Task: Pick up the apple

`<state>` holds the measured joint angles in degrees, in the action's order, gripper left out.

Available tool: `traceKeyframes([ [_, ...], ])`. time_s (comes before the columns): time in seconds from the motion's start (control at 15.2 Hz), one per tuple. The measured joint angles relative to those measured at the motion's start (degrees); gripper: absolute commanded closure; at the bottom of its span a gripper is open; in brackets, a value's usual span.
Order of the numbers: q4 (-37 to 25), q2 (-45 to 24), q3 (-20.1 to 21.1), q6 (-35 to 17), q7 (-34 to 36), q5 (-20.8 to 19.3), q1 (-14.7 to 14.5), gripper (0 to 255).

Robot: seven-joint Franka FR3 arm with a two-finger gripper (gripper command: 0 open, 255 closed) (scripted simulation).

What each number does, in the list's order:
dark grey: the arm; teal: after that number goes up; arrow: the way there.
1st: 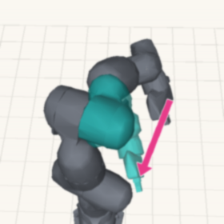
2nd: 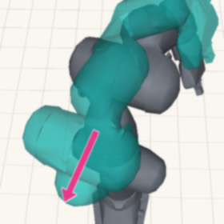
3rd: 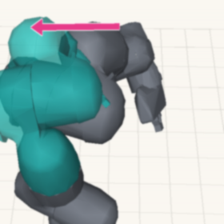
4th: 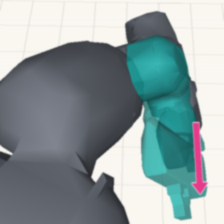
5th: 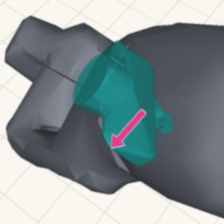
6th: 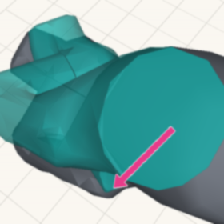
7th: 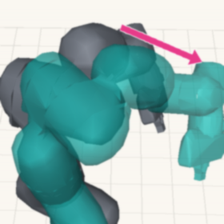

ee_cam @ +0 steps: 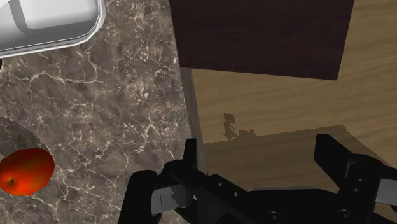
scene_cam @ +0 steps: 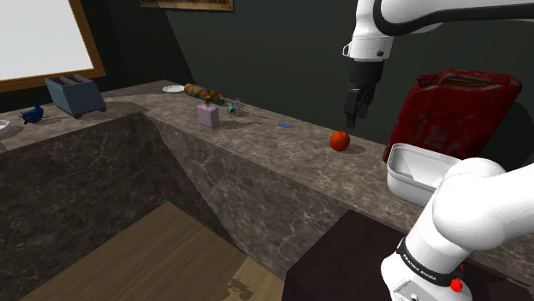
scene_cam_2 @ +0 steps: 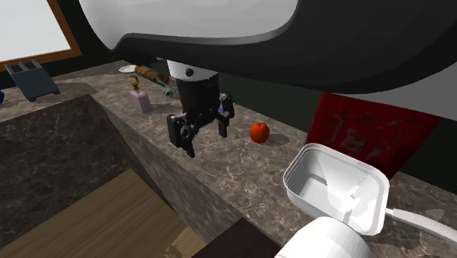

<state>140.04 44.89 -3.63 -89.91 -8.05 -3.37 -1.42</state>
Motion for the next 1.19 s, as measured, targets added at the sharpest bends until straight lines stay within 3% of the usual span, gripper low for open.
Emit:
traceKeyframes([
  [0.2,0.98,-0.37,-1.26,-1.83,-1.55,-1.23,0.47,0],
  [0.66,4.44,-4.58,-8.76,-12.79,-10.18,-7.69,3.12,0],
  [1.19,3.53,-15.43,-18.35,-27.38,-20.34,-12.47,4.87,0],
])
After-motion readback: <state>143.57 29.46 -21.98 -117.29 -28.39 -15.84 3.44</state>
